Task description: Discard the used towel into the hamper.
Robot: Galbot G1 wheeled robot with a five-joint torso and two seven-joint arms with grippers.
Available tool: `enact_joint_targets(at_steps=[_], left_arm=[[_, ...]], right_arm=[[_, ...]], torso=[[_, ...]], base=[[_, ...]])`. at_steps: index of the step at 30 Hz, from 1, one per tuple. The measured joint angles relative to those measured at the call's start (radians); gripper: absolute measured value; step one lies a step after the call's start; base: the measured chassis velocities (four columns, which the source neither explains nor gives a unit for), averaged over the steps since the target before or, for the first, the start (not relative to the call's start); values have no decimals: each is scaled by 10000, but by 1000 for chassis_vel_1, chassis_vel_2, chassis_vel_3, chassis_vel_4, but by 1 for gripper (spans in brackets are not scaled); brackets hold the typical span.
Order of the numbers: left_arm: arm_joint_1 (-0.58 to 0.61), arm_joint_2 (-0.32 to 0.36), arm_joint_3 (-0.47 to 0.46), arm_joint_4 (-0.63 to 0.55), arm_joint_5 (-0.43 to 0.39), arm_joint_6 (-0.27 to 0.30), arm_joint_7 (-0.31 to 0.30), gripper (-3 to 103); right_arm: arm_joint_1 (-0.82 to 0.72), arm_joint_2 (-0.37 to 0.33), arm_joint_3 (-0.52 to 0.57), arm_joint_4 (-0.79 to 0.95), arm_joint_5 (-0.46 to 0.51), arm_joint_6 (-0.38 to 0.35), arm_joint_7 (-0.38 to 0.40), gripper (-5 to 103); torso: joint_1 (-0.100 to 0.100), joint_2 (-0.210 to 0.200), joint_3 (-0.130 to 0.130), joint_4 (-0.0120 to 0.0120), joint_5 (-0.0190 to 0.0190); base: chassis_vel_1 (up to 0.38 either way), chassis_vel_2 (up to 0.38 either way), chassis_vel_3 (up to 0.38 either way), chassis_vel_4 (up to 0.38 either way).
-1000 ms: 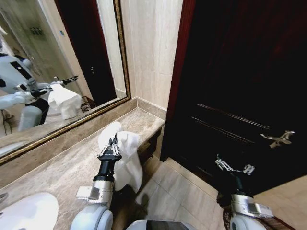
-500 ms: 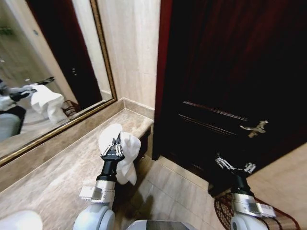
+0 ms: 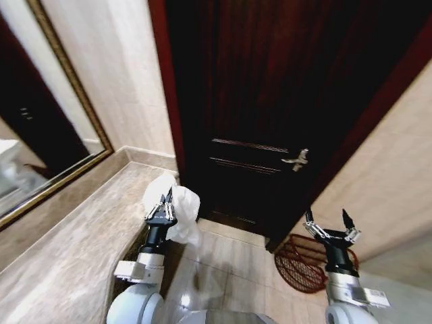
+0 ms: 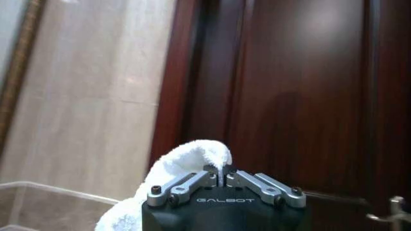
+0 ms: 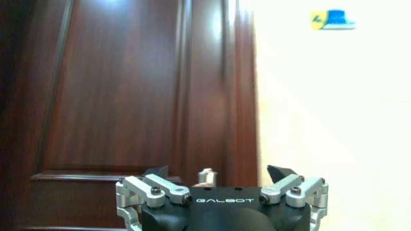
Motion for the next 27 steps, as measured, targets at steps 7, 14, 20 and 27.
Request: enact_joint_targets(at_steps=[7,14,20,27], left_arm=[[-26,-22,20,64,-24,-77,17,2],[-44,-30,15,76,-57,-112,24,2],[-43,-65,35,115,-57,-148,24,2],[-44,-77,82,166,-44,-208,28,2]], right_arm=[[20,-21,8,-21,44,78,-16,100],[81,-22,-23,-65,145,247,99,100],[82,-38,-16,-66,224,272,133,100],[-6,-32,-2,-41,222,333,101,100]], torso=[[-2,0,0,0,0],[0,0,0,0,1],[-1,0,0,0,1],[0,0,0,1,0]], base=[[-115,-129,-136,-124],[-127,-119,-121,-127],[-129,-132,-128,-113],[-124,-125,-120,-124]])
